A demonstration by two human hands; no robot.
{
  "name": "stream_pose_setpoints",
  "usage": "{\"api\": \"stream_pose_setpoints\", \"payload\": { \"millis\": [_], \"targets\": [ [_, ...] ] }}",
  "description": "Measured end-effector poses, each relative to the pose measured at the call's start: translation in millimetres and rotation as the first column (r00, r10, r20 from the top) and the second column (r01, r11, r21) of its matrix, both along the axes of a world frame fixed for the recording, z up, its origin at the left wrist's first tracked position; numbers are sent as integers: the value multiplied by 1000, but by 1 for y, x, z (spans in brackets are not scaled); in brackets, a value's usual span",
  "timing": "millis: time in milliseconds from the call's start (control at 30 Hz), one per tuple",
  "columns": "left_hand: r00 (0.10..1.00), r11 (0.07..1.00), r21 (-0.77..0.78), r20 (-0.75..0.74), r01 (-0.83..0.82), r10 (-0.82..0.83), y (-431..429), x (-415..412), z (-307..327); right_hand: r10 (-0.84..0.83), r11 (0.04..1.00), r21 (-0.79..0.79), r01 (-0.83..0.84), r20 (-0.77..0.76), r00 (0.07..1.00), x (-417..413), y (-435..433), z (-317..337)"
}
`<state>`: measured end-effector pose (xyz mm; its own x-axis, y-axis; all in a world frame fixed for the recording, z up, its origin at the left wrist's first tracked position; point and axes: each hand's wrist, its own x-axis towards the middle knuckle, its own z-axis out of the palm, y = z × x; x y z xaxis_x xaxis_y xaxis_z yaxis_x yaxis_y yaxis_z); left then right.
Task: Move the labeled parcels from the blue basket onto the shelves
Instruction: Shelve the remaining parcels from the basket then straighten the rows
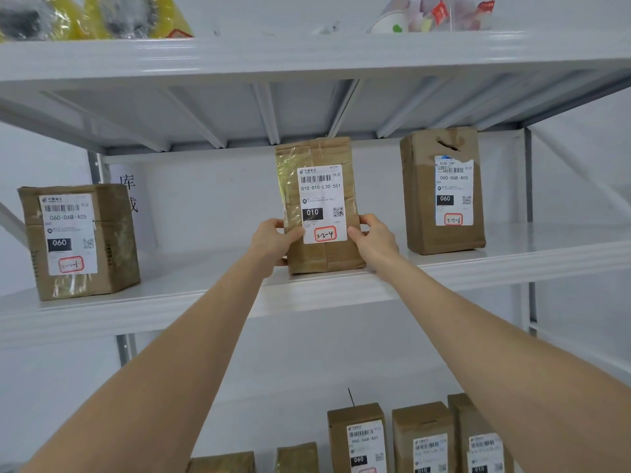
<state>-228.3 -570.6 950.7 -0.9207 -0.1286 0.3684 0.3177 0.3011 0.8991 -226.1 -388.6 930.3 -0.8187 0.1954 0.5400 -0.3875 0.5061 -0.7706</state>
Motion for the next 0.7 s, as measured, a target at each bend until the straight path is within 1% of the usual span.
{"api": "stream_pose_setpoints", "payload": {
  "millis": [100, 267, 700],
  "targets": [
    [1000, 1000, -13, 1, 2, -2, -3, -1, -1, -27, 999, 44, 26, 24, 999, -2, 0, 2],
    [1000, 1000, -25, 9, 12, -12, -1, -5, 1, -21, 996, 93, 16, 55, 998, -3, 8, 6],
    [998, 998, -37, 39, 53, -51, 6, -14, 3, -32, 991, 131, 25, 57, 998, -12, 15, 8]
  ]
}}
